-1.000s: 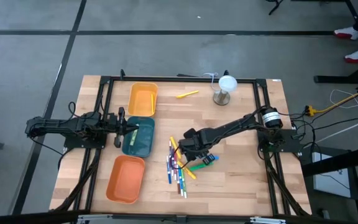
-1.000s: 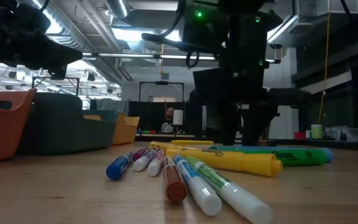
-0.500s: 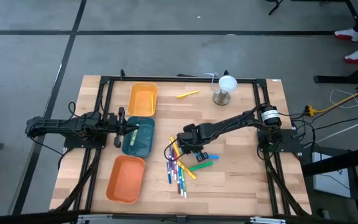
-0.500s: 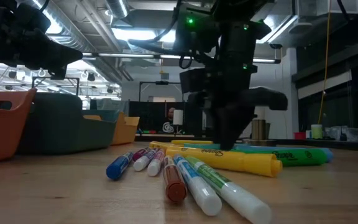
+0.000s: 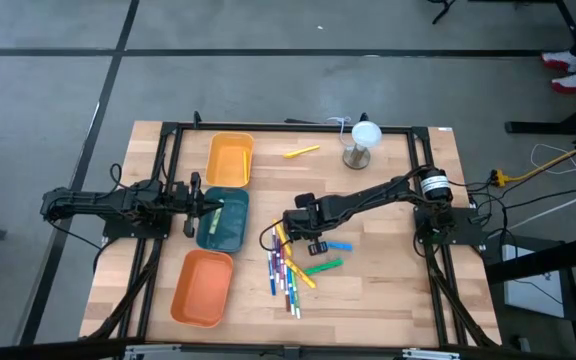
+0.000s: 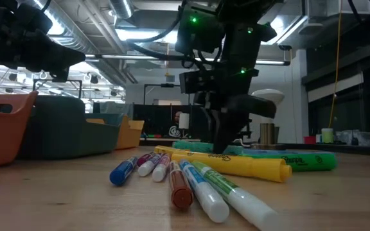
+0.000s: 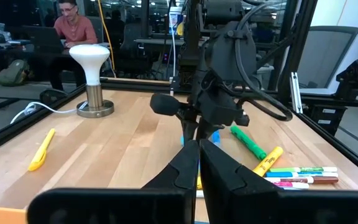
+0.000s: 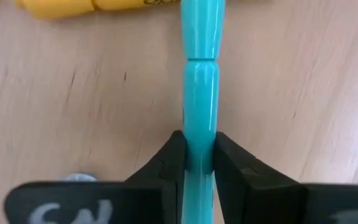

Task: Pick & Place Markers
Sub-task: Put the light blue highlighter pen into the blue bin

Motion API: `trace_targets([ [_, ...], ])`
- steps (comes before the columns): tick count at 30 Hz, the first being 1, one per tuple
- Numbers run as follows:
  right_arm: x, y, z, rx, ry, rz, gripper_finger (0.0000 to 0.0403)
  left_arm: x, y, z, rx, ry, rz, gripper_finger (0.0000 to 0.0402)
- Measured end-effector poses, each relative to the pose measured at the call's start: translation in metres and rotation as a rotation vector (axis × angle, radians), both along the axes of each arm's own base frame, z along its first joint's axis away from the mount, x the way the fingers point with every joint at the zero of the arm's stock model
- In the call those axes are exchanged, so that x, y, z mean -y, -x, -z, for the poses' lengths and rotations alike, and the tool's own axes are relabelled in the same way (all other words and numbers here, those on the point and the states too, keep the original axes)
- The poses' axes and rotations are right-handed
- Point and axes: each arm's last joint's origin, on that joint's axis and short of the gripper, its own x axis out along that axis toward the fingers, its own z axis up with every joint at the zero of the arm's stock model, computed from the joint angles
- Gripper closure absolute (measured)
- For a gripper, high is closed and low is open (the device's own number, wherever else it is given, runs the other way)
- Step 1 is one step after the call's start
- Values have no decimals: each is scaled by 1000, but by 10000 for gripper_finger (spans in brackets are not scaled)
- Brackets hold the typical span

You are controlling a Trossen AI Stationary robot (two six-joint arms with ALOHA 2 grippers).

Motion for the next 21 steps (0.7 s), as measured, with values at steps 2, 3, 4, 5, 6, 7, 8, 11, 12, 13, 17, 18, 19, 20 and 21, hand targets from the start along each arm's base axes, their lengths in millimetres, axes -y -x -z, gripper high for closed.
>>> trace_targets([
  [2,3,-3,-2,28,-3,8,343,0,0,0,0,0,0,390],
  [3,4,-4,-4,36,-4,14,343,0,0,0,0,0,0,391],
  [4,6,-6,-7,46,-5,22,343,0,0,0,0,0,0,392],
  [5,8,-9,-11,61,-8,32,343,0,0,0,0,0,0,393],
  [6,9,-11,-15,79,-12,41,343,0,0,0,0,0,0,393],
  [7,11,-14,-19,95,-13,48,343,0,0,0,0,0,0,393],
  [8,12,-16,-23,108,-15,51,343,0,0,0,0,0,0,393],
  [11,16,-23,-37,153,-16,57,343,0,0,0,0,0,0,390],
  [12,17,-26,-42,170,-15,54,343,0,0,0,0,0,0,389],
  [13,18,-28,-47,185,-12,49,343,0,0,0,0,0,0,389],
  [17,19,-37,-68,252,9,46,343,0,0,0,0,0,0,391],
  [18,19,-39,-74,273,13,38,343,0,0,0,0,0,0,392],
  [19,19,-41,-80,293,15,30,343,0,0,0,0,0,0,393],
  [20,19,-44,-85,316,18,24,343,0,0,0,0,0,0,393],
  [21,18,-46,-90,342,20,16,342,0,0,0,0,0,0,393],
])
